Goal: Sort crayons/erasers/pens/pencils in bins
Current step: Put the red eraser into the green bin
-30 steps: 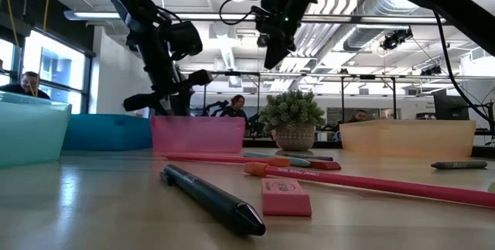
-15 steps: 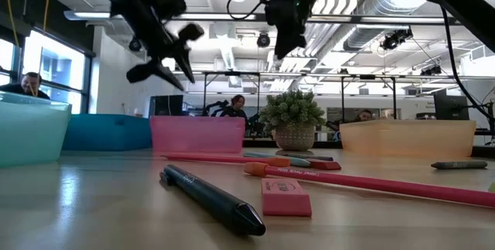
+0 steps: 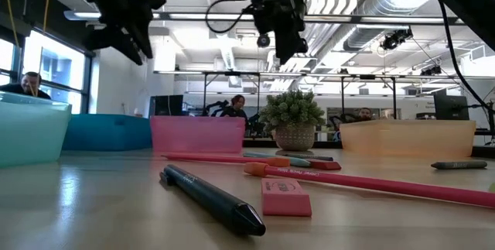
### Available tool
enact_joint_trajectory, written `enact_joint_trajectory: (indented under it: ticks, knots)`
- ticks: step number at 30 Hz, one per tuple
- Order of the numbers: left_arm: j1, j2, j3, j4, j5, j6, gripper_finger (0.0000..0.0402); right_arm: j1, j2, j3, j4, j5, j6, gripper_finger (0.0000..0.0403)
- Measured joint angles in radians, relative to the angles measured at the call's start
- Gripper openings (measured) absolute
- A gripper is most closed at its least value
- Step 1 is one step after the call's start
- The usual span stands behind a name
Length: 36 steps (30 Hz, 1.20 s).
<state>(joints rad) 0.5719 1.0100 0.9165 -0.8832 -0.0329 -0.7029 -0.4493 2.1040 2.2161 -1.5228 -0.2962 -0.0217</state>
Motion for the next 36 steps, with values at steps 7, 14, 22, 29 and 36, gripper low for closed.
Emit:
enact_joint_trajectory:
  ticks: [7,14,22,29,36]
  knots:
    - [-0.055,-0.043,0.000,-0.031,-0.005,0.032,0.0122,0.132,0.001,-0.075,0.006,0.029,0.099,0.0124]
    - [-0.121,-0.050,0.000,-0.056,0.000,0.052,0.0122,0.266,0.001,-0.155,0.018,0.116,0.172,0.0124]
    - [-0.209,-0.050,0.000,-0.104,-0.002,0.085,0.0122,0.378,-0.009,-0.321,0.032,0.144,0.204,0.0124]
    - [-0.235,-0.050,0.000,-0.101,-0.005,0.087,0.0122,0.425,-0.174,-0.559,0.149,0.157,0.384,0.0124]
    - [-0.234,-0.050,-0.001,-0.096,-0.059,0.087,0.0122,0.473,-0.349,-0.735,0.311,0.183,0.757,0.0124]
